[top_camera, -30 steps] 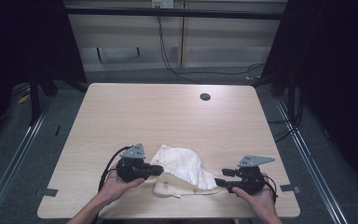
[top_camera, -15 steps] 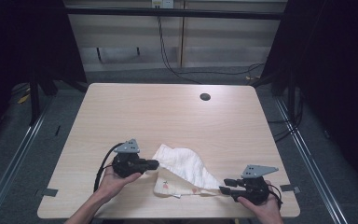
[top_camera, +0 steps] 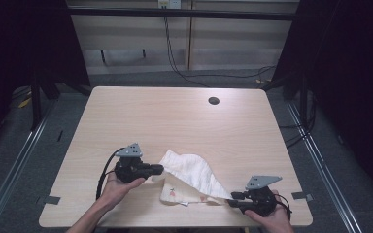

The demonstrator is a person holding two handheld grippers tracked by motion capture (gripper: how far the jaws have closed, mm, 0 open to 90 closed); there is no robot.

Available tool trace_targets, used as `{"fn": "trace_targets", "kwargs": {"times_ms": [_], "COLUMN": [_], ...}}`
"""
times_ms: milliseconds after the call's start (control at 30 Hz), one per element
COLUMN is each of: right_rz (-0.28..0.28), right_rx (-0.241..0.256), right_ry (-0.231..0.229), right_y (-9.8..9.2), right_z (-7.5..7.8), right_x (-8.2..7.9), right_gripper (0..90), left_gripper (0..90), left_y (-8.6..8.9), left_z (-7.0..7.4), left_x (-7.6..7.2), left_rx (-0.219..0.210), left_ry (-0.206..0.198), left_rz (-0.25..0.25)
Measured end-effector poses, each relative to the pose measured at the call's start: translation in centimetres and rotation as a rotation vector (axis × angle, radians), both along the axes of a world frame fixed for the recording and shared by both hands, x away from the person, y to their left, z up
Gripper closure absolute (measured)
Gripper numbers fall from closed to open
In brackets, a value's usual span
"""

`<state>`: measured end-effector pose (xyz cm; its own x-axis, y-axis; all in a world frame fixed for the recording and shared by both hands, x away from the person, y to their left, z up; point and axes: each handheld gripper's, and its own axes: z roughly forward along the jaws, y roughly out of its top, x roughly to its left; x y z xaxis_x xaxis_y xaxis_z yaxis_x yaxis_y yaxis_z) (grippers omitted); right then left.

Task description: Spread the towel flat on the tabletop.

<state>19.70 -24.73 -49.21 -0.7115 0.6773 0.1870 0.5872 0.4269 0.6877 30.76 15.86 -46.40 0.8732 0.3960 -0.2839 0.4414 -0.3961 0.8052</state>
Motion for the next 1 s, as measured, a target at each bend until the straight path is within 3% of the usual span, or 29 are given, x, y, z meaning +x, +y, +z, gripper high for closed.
{"fn": "trace_targets", "kwargs": {"times_ms": [33,133,233,367,467,633,833,1000], "right_rz": [-0.003,-0.016,-0.042,-0.058,-0.061,-0.068,-0.053,-0.044], "right_rx": [0.035,0.044,0.103,0.146,0.151,0.170,0.226,0.241], "right_ry": [-0.022,-0.040,-0.067,-0.086,-0.094,-0.109,-0.181,-0.212], "right_y": [-0.3,-0.3,-0.7,-1.1,-1.2,-1.2,-0.6,-0.2], "right_z": [0.3,0.6,1.4,2.2,2.6,3.9,7.2,8.7], "right_x": [0.0,0.2,0.6,1.0,1.2,3.0,4.6,5.3], "right_gripper": [84.2,87.3,87.9,88.1,88.0,88.0,88.3,88.3], "left_gripper": [85.2,85.2,85.3,85.5,85.7,86.0,86.0,86.0], "left_y": [0.1,0.3,0.4,0.6,1.0,1.8,2.5,3.1], "left_z": [0.0,0.0,0.2,0.6,1.0,1.7,3.4,4.3], "left_x": [0.0,0.1,-0.1,-0.1,0.0,0.0,-0.6,-0.8], "left_rx": [-0.001,-0.003,-0.005,-0.012,-0.016,-0.043,-0.089,-0.099], "left_ry": [-0.002,-0.005,-0.008,-0.017,-0.028,-0.035,-0.061,-0.082], "left_rz": [0.003,0.003,-0.001,-0.002,0.002,0.015,0.005,0.016]}}
